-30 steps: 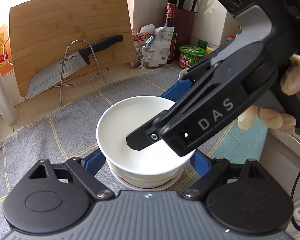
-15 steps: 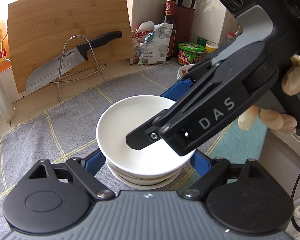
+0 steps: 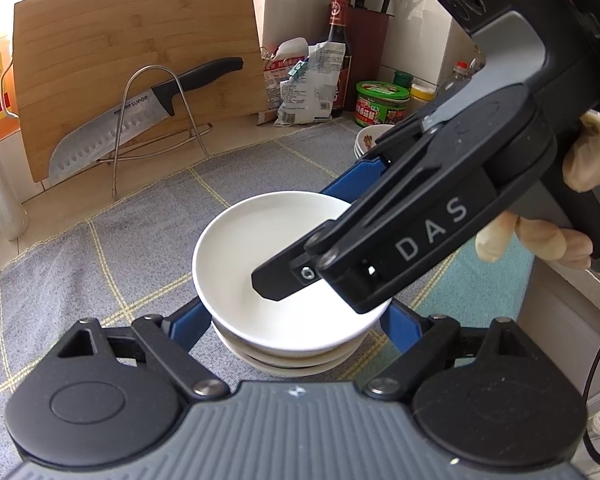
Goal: Organize plates and bowls
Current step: 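Set the white bowl into the bowl stack and open the right tool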
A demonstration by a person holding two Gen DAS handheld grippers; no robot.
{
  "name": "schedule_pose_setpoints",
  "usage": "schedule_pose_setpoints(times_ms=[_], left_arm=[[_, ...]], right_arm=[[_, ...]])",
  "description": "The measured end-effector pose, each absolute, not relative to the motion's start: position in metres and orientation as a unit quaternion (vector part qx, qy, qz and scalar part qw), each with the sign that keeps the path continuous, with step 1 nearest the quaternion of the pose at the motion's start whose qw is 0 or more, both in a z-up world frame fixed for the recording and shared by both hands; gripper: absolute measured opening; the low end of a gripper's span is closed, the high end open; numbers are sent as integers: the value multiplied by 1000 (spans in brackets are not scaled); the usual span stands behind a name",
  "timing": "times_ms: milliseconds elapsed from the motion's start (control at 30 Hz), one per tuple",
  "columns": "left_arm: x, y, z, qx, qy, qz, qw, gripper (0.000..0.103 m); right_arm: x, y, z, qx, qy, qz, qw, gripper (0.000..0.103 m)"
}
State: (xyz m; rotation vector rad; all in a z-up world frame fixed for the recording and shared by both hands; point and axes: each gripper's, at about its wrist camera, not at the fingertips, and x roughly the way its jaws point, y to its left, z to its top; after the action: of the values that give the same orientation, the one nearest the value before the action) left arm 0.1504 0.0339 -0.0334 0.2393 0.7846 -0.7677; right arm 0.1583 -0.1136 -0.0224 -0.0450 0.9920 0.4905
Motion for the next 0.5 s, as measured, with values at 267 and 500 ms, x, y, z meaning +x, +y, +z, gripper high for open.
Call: schedule_pose_setpoints(times_ms=[267, 500], left_arm=[[149, 31, -33, 120, 370, -362, 847, 90], [147, 28, -36, 132, 366, -363, 847, 95]], right_arm=[[159, -116, -25, -12, 468, 233, 852, 84], [157, -119, -24, -7, 464, 237, 854, 100]])
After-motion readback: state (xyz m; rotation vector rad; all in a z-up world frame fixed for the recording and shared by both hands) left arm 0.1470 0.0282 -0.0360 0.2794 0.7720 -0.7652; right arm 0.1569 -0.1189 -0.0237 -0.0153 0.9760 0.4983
